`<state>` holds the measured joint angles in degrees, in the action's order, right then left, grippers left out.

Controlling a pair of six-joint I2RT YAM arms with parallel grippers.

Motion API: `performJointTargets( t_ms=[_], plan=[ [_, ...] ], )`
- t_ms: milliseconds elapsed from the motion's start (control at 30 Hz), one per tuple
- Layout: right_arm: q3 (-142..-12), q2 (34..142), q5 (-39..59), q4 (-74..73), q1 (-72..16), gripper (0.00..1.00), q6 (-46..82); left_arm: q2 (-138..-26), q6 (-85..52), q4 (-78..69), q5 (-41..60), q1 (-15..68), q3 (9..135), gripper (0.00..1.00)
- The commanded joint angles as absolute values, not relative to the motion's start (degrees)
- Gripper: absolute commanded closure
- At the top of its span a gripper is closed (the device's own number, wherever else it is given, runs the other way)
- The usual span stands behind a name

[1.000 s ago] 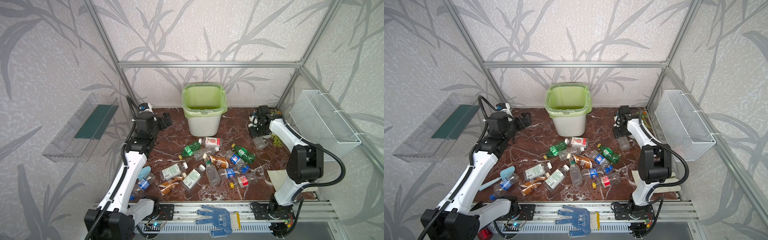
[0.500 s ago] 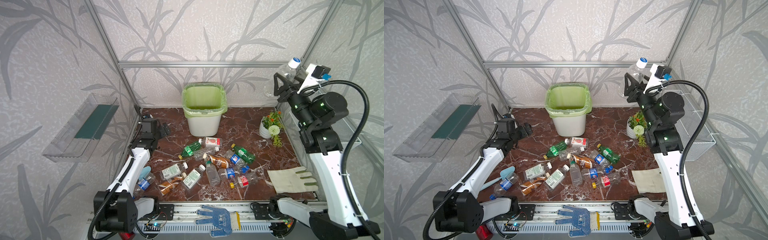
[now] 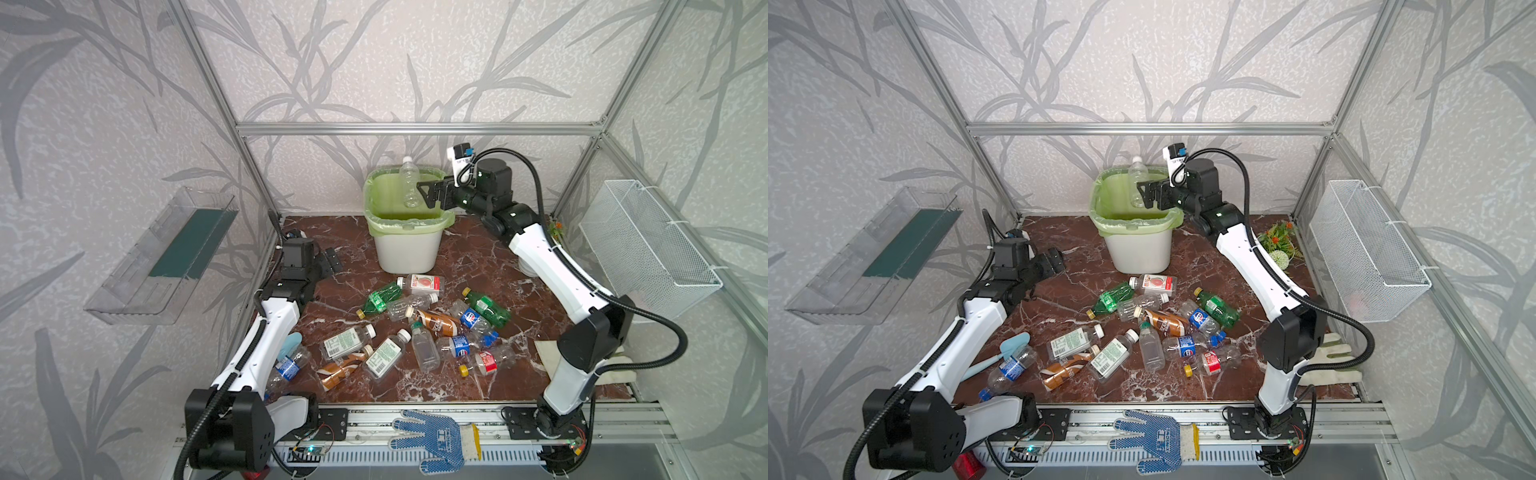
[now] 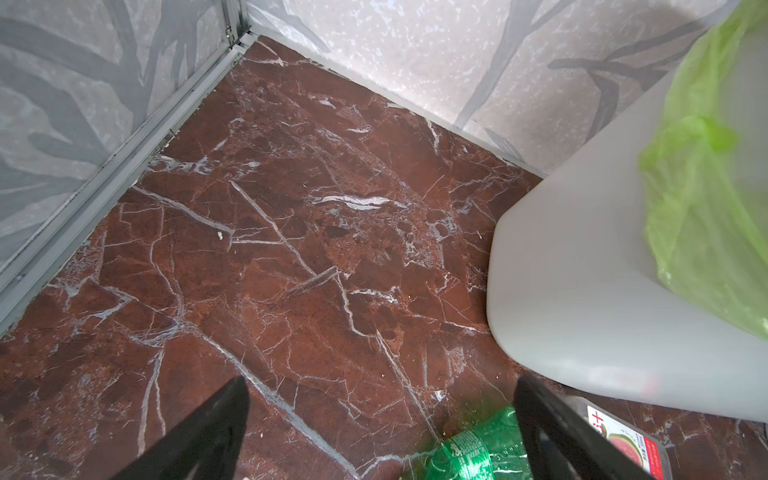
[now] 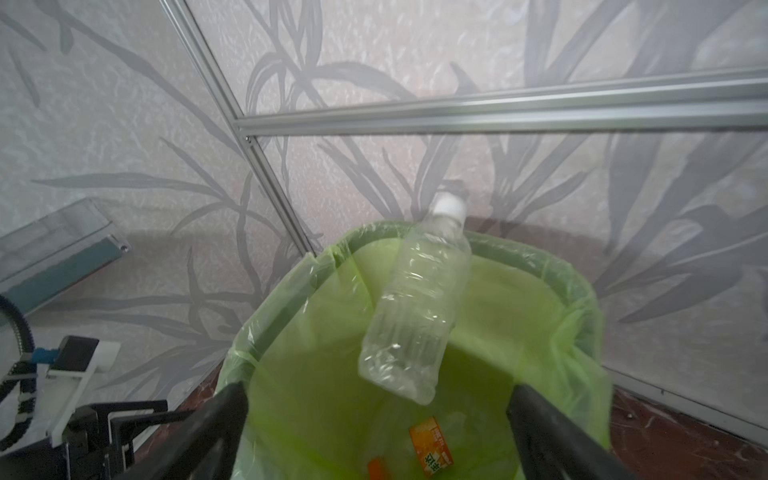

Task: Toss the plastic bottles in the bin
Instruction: 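Carry the clear bottle over the bin and release it from the right gripper, then lower both grippers into the bottle pile, right gripper grasping a crushed clear bottle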

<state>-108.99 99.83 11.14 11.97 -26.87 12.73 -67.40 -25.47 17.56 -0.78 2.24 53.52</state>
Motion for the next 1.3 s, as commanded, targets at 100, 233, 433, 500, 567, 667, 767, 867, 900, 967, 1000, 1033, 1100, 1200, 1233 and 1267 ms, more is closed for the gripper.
performJointTargets(
  t_ms=[100,233,433,500,567,667,767,867,900,967,1000,1033,1100,1200,1233,1267],
  plan=[
    [-109.0,88.5,5.8,8.0,-26.7,0.00,9.1,-62.2,-21.8,18.7,-3.8,4.8,51.6,0.01],
    [-103.6,85.9,4.3,6.5,-26.5,0.00,8.6,-62.1,-18.8,19.9,-6.3,7.5,52.5,0.01],
    [-102.1,84.8,4.5,8.5,-25.3,0.00,8.5,-62.2,-13.2,19.0,-6.4,11.0,52.4,0.01],
    [-100.6,84.0,3.9,9.1,-25.2,0.00,8.1,-62.6,-10.8,19.0,-6.4,12.8,52.1,0.01],
    [-97.1,82.4,2.8,9.8,-25.1,0.00,7.9,-63.2,-8.1,19.5,-6.0,14.8,52.2,0.02],
    [-88.5,78.8,0.8,9.6,-25.0,0.01,8.6,-64.6,-5.8,20.7,-5.7,17.7,52.3,0.04],
    [-78.4,74.5,-0.1,9.8,-24.6,0.01,9.1,-66.1,-4.7,22.9,-6.8,21.1,53.1,0.06],
    [-70.0,71.0,-0.6,12.8,-24.3,0.01,9.1,-67.0,-3.7,25.3,-10.7,26.0,53.0,0.08],
    [-68.1,70.0,-0.8,14.1,-24.3,0.01,9.4,-67.1,-3.4,25.4,-11.9,27.8,52.6,0.08],
    [-62.8,67.3,-1.4,16.4,-24.2,0.01,10.2,-66.7,-3.4,26.0,-14.5,31.6,51.4,0.08],
    [-60.2,65.8,-1.8,16.6,-24.2,0.01,10.8,-66.4,-3.5,26.2,-15.4,33.2,51.0,0.08],
    [-57.1,64.0,-2.0,16.6,-24.1,0.01,11.4,-66.1,-3.5,26.3,-16.7,35.2,50.4,0.08],
    [-51.7,60.5,-2.7,16.4,-23.8,0.01,12.4,-65.7,-3.4,26.0,-18.6,38.8,49.4,0.08],
    [-44.9,56.3,-2.9,17.9,-22.6,0.01,14.4,-65.7,-5.0,25.6,-20.3,42.5,48.3,0.08],
    [-43.3,55.3,-3.2,19.5,-22.2,0.01,15.7,-66.0,-6.1,25.4,-20.6,43.2,47.9,0.08],
    [-41.9,54.2,-3.7,21.2,-22.0,0.01,17.4,-65.9,-7.7,25.4,-21.1,43.8,47.6,0.08]
  ],
)
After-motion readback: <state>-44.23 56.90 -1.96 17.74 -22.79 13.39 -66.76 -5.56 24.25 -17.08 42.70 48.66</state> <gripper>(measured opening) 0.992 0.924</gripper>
